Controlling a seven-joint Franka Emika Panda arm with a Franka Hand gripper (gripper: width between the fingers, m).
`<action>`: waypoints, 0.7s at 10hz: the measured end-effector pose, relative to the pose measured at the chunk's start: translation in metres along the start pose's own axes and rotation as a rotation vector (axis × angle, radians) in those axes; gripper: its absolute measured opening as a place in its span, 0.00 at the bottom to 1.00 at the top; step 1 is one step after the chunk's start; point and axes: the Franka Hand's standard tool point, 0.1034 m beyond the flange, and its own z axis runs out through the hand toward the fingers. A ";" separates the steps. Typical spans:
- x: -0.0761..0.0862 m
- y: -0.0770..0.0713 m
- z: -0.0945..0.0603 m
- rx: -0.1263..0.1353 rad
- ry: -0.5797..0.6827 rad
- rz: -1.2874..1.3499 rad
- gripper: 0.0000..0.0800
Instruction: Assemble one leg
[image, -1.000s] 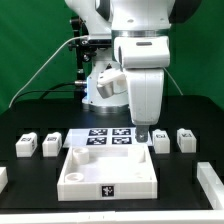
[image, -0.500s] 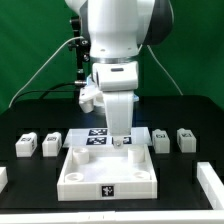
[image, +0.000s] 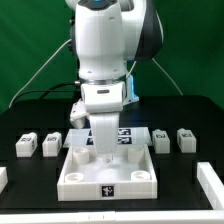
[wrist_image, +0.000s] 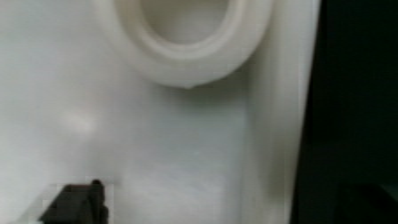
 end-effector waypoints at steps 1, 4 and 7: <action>0.000 -0.001 0.001 0.002 0.000 0.001 0.66; 0.000 -0.001 0.001 0.004 0.000 0.001 0.31; 0.000 0.000 0.001 0.000 0.000 0.001 0.07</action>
Offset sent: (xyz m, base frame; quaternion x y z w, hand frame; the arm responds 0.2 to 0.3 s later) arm 0.0000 0.0000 0.0000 0.0000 0.0000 0.0000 1.0000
